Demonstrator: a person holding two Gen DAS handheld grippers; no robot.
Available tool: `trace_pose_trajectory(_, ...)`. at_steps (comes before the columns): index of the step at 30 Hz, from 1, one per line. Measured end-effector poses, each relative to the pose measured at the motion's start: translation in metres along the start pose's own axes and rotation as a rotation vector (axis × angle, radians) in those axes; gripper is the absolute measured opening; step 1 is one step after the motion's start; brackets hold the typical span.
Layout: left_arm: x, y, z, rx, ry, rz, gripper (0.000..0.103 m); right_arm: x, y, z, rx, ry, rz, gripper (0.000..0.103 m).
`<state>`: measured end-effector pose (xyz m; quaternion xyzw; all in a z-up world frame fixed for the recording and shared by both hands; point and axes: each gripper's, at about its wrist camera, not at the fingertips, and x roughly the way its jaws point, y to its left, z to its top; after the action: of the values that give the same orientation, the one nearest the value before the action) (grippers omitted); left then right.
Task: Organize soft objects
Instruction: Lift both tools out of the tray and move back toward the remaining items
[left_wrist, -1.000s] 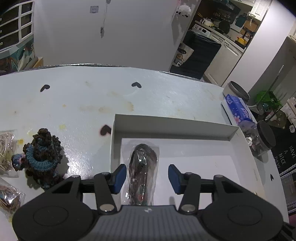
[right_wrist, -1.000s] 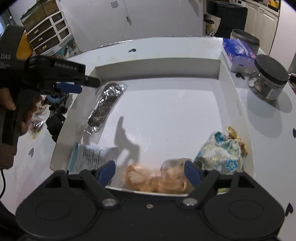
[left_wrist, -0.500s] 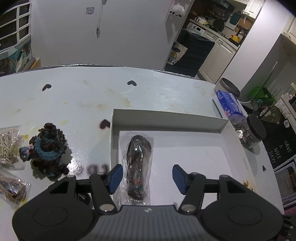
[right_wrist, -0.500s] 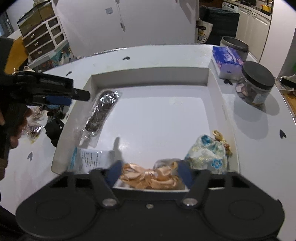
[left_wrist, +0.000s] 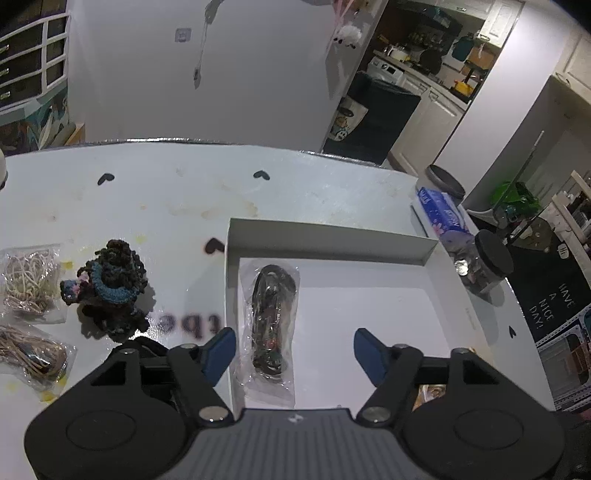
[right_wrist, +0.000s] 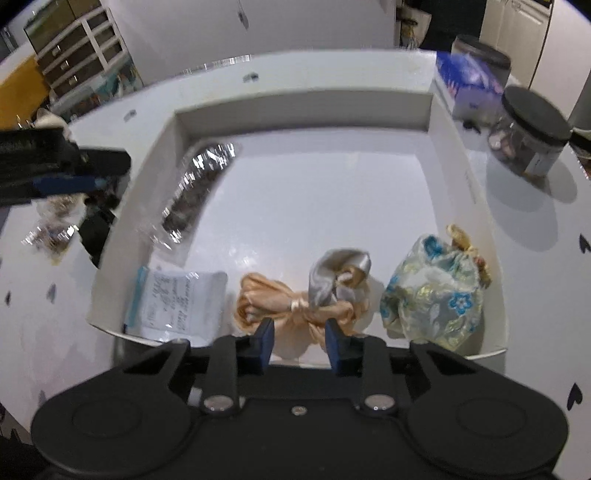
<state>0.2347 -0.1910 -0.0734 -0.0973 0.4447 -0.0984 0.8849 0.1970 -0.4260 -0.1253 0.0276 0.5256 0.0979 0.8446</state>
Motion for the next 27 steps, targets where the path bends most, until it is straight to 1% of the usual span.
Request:
trace_pose_trajectory(5, -0.013, -0.005, -0.004, 0.023, -0.019, -0.010, 0.079, -0.033, -0.004, -0.003, 0.030, -0.119, -0.009, 0.037)
trace_pose_trajectory(7, -0.017, -0.007, -0.007, 0.030, -0.024, -0.015, 0.084, -0.044, -0.006, -0.004, 0.043, -0.164, -0.017, 0.045)
trace_pose_trajectory(11, -0.027, -0.010, -0.015, 0.045, -0.032, -0.026, 0.092, -0.064, -0.008, -0.008, 0.060, -0.245, -0.050, 0.054)
trace_pose_trajectory(14, -0.033, -0.011, -0.020, 0.053, -0.036, -0.031, 0.098, -0.076, -0.010, -0.012, 0.064, -0.294, -0.073, 0.064)
trace_pose_trajectory(16, -0.038, -0.013, -0.025, 0.065, -0.042, -0.033, 0.101, -0.082, -0.009, -0.016, 0.065, -0.318, -0.085, 0.073)
trace_pose_trajectory(17, -0.040, -0.013, -0.026, 0.070, -0.044, -0.032, 0.102, -0.085, -0.008, -0.017, 0.065, -0.327, -0.092, 0.075)
trace_pose_trajectory(19, -0.045, -0.014, -0.031, 0.083, -0.050, -0.030, 0.103, -0.088, -0.007, -0.020, 0.064, -0.342, -0.101, 0.083)
trace_pose_trajectory(24, -0.057, -0.013, -0.042, 0.098, -0.063, -0.028, 0.103, -0.095, -0.002, -0.028, 0.058, -0.363, -0.109, 0.093)
trace_pose_trajectory(27, -0.063, -0.008, -0.048, 0.096, -0.063, -0.029, 0.103, -0.097, 0.002, -0.031, 0.059, -0.362, -0.117, 0.096)
